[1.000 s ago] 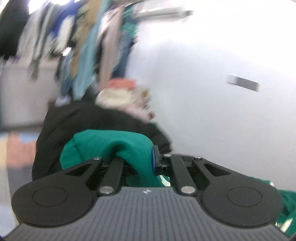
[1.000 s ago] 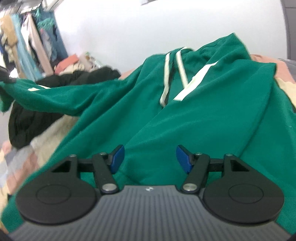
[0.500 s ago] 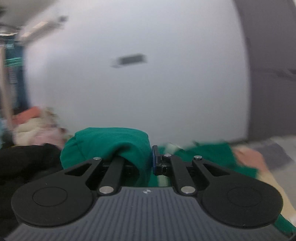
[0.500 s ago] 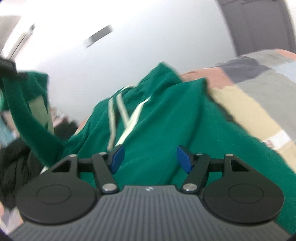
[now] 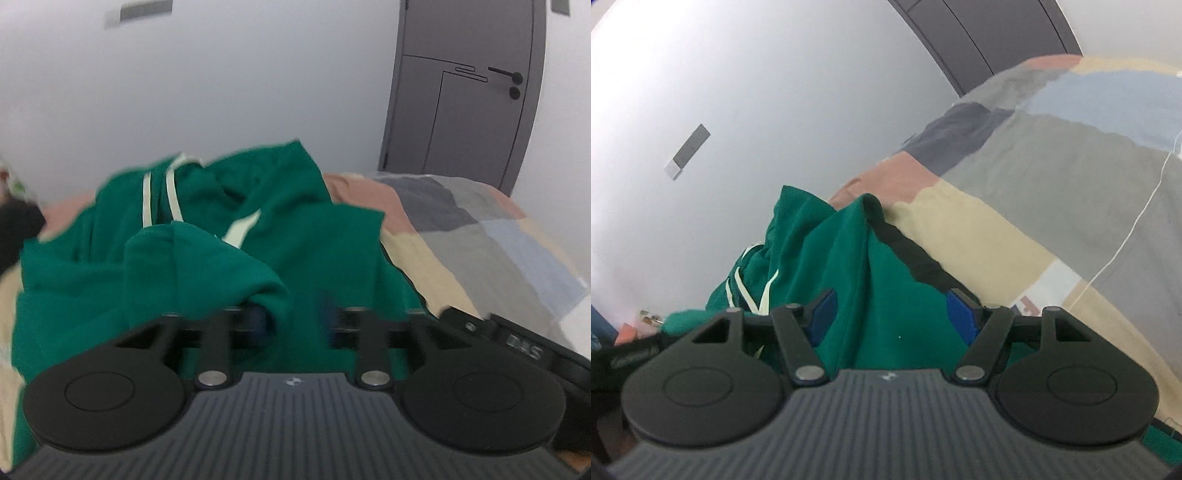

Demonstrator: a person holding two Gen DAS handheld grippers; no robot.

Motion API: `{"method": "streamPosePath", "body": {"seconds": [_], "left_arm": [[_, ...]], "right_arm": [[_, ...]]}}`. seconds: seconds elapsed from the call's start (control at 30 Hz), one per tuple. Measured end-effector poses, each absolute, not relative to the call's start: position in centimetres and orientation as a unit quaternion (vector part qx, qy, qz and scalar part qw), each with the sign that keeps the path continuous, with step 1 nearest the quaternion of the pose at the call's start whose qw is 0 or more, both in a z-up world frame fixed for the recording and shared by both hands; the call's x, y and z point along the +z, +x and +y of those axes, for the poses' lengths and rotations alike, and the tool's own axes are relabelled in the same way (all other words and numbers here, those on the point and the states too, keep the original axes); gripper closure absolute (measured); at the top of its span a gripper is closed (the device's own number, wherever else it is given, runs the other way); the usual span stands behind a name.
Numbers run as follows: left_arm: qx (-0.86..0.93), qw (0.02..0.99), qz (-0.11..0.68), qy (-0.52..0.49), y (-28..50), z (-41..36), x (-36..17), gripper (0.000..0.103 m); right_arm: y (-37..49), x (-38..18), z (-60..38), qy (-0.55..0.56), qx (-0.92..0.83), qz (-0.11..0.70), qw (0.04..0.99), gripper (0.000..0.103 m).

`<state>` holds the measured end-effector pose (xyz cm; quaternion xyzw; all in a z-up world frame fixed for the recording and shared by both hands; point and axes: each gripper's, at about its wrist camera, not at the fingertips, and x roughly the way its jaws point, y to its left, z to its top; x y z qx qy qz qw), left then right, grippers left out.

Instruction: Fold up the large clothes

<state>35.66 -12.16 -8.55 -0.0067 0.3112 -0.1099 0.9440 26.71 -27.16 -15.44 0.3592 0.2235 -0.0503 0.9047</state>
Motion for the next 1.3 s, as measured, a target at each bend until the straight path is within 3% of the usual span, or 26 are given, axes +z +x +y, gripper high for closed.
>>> {"method": "streamPosePath", "body": {"seconds": [0.1,0.27,0.53,0.87,0.93,1.23,1.3], "left_arm": [[-0.107,0.943,0.312,-0.035,33.4,-9.5,-8.3,0.020],[-0.082,0.942,0.316,-0.078,28.9,-3.9,-8.3,0.018],[0.049,0.938,0.338,-0.059,26.3,5.8,-11.4,0.018],[0.051,0.911,0.382,-0.148,30.2,11.8,-15.9,0.020],[0.046,0.907,0.385,-0.163,30.7,12.0,-16.7,0.021],[0.064,0.904,0.386,-0.171,31.4,11.6,-18.1,0.034],[0.070,0.905,0.384,-0.168,31.6,11.5,-18.3,0.041]], "right_arm": [[26.7,-15.4,-26.5,0.345,-0.041,0.224,0.911,0.034],[26.5,-14.8,-24.7,0.299,-0.015,0.213,0.930,0.034],[27.3,-14.1,-19.5,0.176,0.037,0.205,0.962,0.034],[31.0,-13.1,-14.1,0.115,0.146,0.221,0.957,0.034],[31.1,-12.9,-12.7,0.111,0.169,0.212,0.956,0.024],[32.7,-14.3,-6.2,-0.055,0.222,0.208,0.951,0.023],[33.2,-15.0,-6.2,-0.079,0.218,0.218,0.948,0.023]]}}
